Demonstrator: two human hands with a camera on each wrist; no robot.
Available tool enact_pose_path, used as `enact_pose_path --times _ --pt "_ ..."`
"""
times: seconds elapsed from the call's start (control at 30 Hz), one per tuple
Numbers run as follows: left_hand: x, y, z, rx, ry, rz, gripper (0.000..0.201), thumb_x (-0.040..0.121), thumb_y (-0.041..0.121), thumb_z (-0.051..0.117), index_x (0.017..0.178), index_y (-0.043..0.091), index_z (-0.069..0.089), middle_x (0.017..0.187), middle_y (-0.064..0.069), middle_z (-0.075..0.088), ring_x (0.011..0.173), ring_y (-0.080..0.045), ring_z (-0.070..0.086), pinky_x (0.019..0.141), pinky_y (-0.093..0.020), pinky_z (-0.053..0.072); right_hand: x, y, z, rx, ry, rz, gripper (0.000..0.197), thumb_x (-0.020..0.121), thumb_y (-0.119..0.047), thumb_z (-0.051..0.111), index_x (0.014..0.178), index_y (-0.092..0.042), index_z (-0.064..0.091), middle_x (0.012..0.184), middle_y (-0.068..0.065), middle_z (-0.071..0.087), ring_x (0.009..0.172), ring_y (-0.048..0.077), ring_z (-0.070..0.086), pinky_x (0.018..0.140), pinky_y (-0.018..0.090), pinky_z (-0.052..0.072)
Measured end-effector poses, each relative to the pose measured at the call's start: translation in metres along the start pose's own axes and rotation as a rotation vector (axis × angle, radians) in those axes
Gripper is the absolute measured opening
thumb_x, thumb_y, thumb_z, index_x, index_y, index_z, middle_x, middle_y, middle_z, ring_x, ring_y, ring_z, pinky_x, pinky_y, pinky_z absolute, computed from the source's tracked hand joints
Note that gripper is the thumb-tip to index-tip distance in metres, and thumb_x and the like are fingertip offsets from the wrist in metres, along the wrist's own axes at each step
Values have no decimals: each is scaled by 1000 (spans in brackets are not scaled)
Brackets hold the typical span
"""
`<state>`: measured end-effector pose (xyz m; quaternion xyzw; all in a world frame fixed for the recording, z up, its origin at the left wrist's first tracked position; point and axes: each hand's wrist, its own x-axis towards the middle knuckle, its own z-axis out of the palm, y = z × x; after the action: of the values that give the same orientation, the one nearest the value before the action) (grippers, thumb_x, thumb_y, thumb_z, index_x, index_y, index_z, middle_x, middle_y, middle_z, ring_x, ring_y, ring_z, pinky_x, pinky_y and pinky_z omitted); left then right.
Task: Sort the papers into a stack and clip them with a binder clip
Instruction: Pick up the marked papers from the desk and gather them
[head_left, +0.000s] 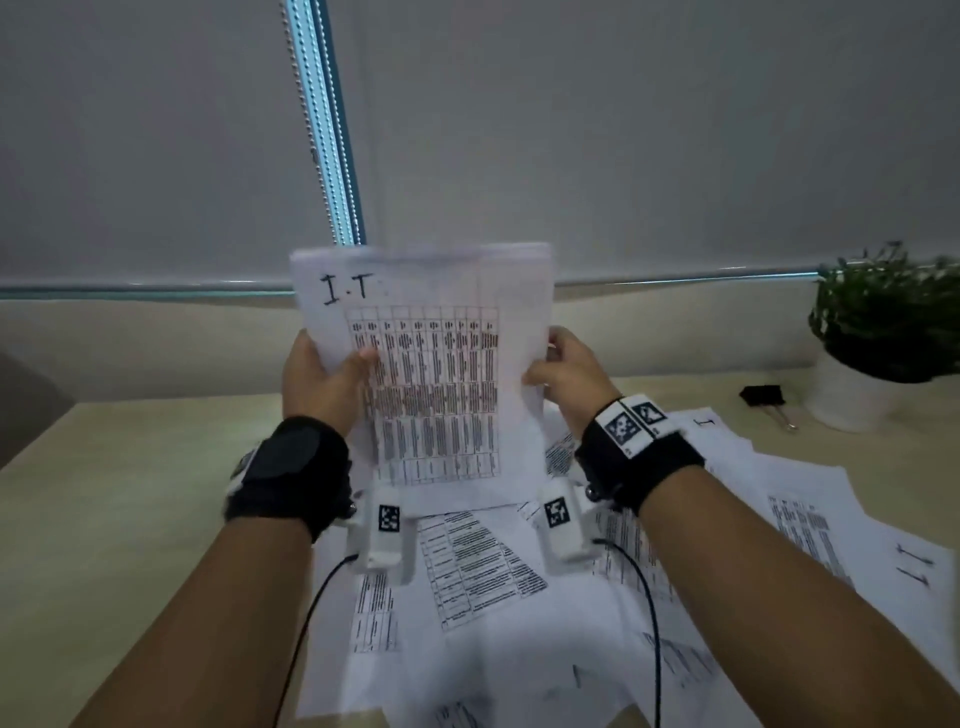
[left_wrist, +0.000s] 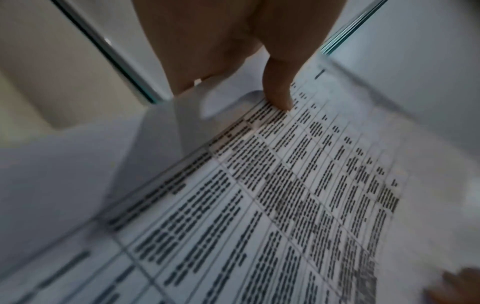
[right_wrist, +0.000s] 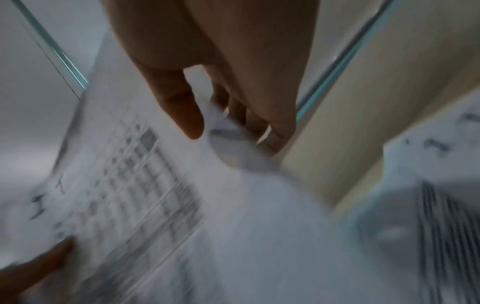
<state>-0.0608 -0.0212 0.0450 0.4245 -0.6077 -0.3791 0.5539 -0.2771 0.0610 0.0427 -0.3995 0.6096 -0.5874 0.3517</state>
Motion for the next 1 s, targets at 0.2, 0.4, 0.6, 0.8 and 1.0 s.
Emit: enact_pose_path --times 0.2,0.4,0.6,0.8,1.0 --pt "39 31 -35 134 61 78 38 89 14 64 124 5 54 115 -6 62 105 -22 59 88 -27 43 44 31 -111 -1145 -81 298 69 77 -30 68 135 -32 33 131 -1 51 114 26 54 99 37 44" --pt "51 17 -56 165 84 65 41 88 12 65 126 3 54 111 -1 59 104 -18 58 90 -25 41 20 52 -130 -1454 -261 455 81 77 -45 70 143 -21 32 148 6 34 133 28 38 109 39 33" --pt "58 7 -60 177 111 51 43 82 18 72 123 7 60 114 -9 64 98 -17 60 87 -26 43 36 57 -137 -1375 -82 373 22 73 -29 76 83 -23 57 105 1 60 95 20 56 84 29 47" --pt "55 8 -60 106 162 -1 42 80 18 74 120 13 63 104 -3 65 90 -17 60 84 -28 44 56 56 -127 -1236 -10 388 33 78 -26 74 107 -18 59 113 2 60 103 24 58 87 30 46" --pt "53 5 -65 73 205 -16 42 83 17 70 124 10 61 106 -2 62 94 -17 58 85 -25 40 63 72 -122 -1310 3 429 35 79 -26 70 111 -18 59 125 7 60 105 27 59 90 33 48"
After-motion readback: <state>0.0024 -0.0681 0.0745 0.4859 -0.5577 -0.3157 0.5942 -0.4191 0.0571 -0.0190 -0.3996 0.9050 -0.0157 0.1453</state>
